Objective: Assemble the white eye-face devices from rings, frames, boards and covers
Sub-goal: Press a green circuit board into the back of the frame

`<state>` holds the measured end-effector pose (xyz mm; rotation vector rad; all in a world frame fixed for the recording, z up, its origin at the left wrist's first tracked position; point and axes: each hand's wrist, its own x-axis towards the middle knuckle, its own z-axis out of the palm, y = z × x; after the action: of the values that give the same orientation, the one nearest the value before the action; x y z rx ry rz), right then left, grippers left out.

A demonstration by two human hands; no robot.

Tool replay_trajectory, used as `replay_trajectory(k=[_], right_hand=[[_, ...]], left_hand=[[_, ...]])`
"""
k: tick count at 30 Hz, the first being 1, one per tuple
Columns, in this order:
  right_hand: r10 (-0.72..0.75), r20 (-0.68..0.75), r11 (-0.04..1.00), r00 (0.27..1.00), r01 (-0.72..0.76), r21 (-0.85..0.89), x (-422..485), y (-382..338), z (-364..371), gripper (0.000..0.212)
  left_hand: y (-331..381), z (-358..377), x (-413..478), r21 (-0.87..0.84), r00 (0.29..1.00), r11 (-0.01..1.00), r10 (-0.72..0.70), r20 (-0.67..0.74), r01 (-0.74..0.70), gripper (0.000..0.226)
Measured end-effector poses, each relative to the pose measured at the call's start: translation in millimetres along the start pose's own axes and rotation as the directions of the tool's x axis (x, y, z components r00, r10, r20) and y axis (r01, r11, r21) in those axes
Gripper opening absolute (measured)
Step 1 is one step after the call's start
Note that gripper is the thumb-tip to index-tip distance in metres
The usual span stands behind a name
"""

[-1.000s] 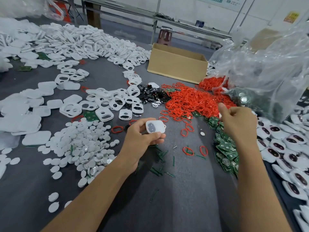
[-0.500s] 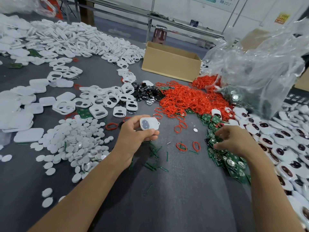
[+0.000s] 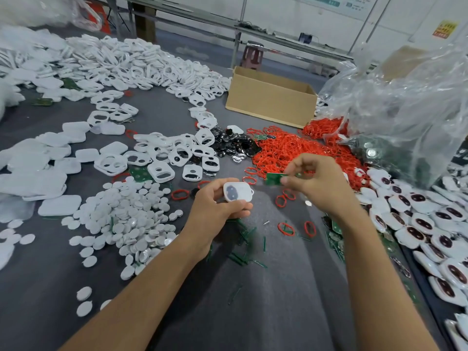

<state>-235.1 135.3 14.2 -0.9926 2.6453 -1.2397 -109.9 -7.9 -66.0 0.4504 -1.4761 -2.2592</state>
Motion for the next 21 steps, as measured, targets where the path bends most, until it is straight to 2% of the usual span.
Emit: replay_trajectory(k=[3, 7, 12, 21], right_hand=[[-0.137, 0.009, 0.985, 0.991, 0.135, 0.106, -2, -15, 25, 0.02], [-0.222, 0.036, 0.959, 0.974, 0.211, 0.188, -4, -18, 44, 0.016], [-0.254, 0.06, 0.959, 0.965, 0.244, 0.142, -6, -14, 49, 0.023], [-0.294, 0.113, 0.948, 0.949, 0.275, 0.158, -7, -14, 47, 0.013]], left_hand=[[1, 0, 0, -0.031, 1.0, 1.0, -0.002, 0.008, 0.002, 0.032], [2, -1, 2, -0.078, 0.999, 0.997, -0.013, 0.03, 0.016, 0.031], [3, -3, 3, -0.121, 0.998, 0.992, -0.022, 0.055, 0.028, 0.03], [3, -3, 4, -0.118, 0.998, 0.992, -0.031, 0.063, 0.038, 0.034]])
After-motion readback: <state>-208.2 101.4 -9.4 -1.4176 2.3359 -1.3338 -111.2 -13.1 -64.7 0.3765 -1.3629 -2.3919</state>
